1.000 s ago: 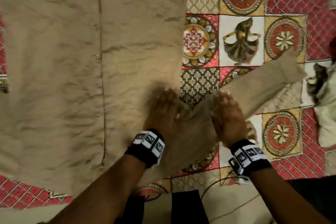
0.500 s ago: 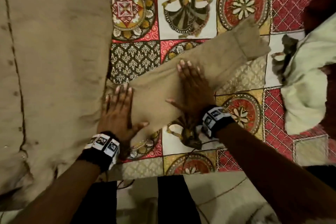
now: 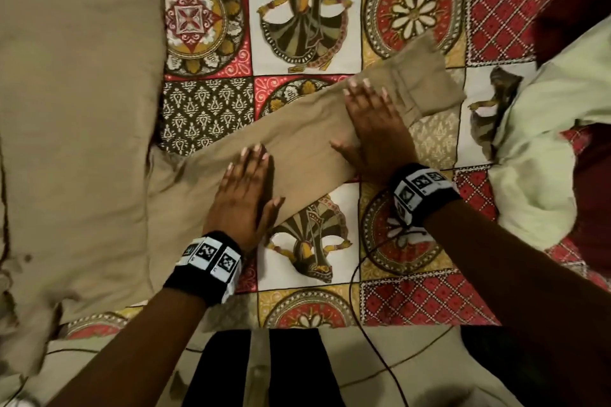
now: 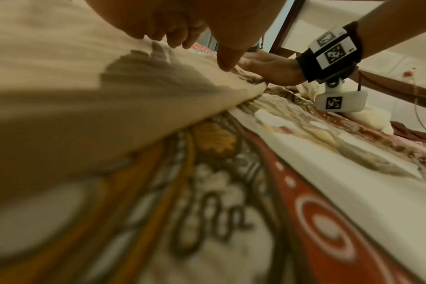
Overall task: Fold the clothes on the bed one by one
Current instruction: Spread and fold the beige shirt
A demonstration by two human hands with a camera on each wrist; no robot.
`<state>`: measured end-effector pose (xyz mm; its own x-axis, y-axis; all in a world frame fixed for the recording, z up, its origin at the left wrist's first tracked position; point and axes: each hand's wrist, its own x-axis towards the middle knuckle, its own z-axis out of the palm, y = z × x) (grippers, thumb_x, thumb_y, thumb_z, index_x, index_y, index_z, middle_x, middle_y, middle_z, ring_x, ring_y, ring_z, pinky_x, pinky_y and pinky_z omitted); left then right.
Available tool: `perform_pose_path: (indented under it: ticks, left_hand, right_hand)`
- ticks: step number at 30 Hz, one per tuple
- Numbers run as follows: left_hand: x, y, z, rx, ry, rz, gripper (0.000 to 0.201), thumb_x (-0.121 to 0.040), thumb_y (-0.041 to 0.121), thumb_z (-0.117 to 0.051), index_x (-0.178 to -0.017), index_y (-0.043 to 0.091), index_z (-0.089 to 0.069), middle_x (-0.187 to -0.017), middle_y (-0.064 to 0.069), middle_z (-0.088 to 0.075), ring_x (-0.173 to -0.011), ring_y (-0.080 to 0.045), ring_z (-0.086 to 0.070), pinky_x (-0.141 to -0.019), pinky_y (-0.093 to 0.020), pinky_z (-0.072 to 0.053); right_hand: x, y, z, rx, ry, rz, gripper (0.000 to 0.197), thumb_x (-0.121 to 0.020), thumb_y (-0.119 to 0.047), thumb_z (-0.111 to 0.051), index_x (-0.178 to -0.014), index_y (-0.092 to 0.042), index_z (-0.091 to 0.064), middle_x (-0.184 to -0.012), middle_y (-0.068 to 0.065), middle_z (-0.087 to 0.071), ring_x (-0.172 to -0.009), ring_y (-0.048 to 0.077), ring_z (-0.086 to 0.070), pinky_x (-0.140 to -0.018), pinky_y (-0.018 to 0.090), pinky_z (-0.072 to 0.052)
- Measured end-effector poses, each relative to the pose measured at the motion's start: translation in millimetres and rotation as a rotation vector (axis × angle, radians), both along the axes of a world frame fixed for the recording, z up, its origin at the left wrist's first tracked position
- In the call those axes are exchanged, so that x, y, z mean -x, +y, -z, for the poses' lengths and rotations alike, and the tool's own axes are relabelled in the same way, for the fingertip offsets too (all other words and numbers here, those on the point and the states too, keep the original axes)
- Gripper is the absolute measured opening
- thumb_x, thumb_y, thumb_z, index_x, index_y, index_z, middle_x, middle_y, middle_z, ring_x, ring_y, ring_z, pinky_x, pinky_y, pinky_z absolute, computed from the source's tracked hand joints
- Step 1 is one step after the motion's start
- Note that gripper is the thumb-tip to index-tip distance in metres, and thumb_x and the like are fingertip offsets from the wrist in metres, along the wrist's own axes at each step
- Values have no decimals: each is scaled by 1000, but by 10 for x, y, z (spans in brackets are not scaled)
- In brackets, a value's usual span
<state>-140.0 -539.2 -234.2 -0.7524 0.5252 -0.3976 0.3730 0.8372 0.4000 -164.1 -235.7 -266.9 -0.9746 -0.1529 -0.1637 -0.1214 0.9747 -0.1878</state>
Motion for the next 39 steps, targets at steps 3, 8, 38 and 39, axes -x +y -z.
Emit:
perform_pose_path:
  ticks: [3, 8, 38, 39]
  left_hand:
    - [5, 243, 109, 43, -28, -60, 93, -93, 62, -43, -159, 15, 3, -166, -2, 14, -152, -18, 16, -124, -40, 2]
    - [-3, 234, 158, 108, -35, -40, 124, -72, 89, -39, -158, 17, 13, -164, 0, 22, -151, -18, 21, -123, -43, 6]
    - [962, -5187, -315, -4, 129, -242, 64, -95, 44, -36, -146, 7, -46, -157, -13, -37, -147, -31, -30, -120, -40, -24]
    - [1026, -5344, -197, 15, 96, -162, 64, -97, 44, -33, -149, 8, -41, -160, -12, -31, -150, -30, -24, -120, -44, -24]
  right_hand:
    - [151, 358, 23, -51, -21, 35, 86, -100, -67, -31, -161, -8, -16, -168, 11, -16, -156, 27, -12, -125, 51, -12]
    - [185, 901, -20, -81, -32, 80, 108, -89, -85, -32, -162, -10, -6, -170, 9, 0, -157, 25, -1, -125, 54, -6]
    - [554, -6065, -767, 472, -170, 19, 44, -93, -27, -41, -118, -9, -72, -115, 18, -71, -103, 39, -67, -87, 46, -56]
    - [646, -6293, -634, 462, -159, -38, 46, -92, -23, -40, -121, -5, -70, -120, 20, -70, -109, 39, -68, -90, 47, -56]
